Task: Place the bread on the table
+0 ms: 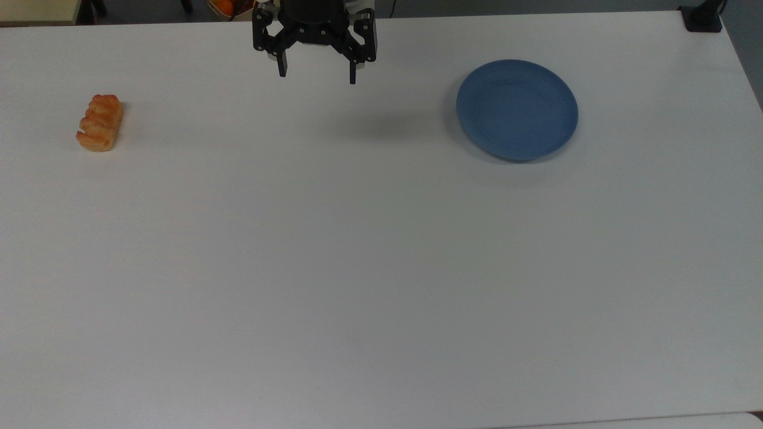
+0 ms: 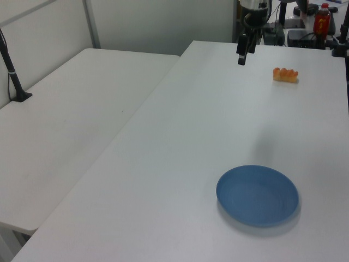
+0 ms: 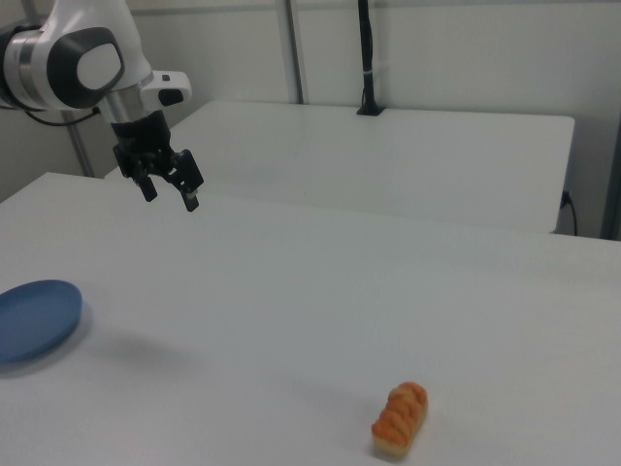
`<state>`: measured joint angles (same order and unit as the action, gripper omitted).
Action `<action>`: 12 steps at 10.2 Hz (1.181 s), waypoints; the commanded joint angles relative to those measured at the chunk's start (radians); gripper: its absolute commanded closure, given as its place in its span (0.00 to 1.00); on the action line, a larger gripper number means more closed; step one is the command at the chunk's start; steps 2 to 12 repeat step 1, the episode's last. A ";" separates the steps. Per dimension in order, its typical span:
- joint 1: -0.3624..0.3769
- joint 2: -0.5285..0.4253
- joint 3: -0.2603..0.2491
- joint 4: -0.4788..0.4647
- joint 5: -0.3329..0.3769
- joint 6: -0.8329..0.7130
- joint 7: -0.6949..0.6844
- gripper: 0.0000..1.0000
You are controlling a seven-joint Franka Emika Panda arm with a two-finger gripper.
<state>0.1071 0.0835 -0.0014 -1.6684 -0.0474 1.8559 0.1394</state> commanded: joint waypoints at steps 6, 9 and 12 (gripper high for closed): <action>0.019 -0.024 -0.009 -0.013 -0.012 -0.023 0.014 0.00; 0.019 -0.024 -0.009 -0.013 -0.012 -0.023 0.014 0.00; 0.019 -0.024 -0.009 -0.013 -0.012 -0.023 0.014 0.00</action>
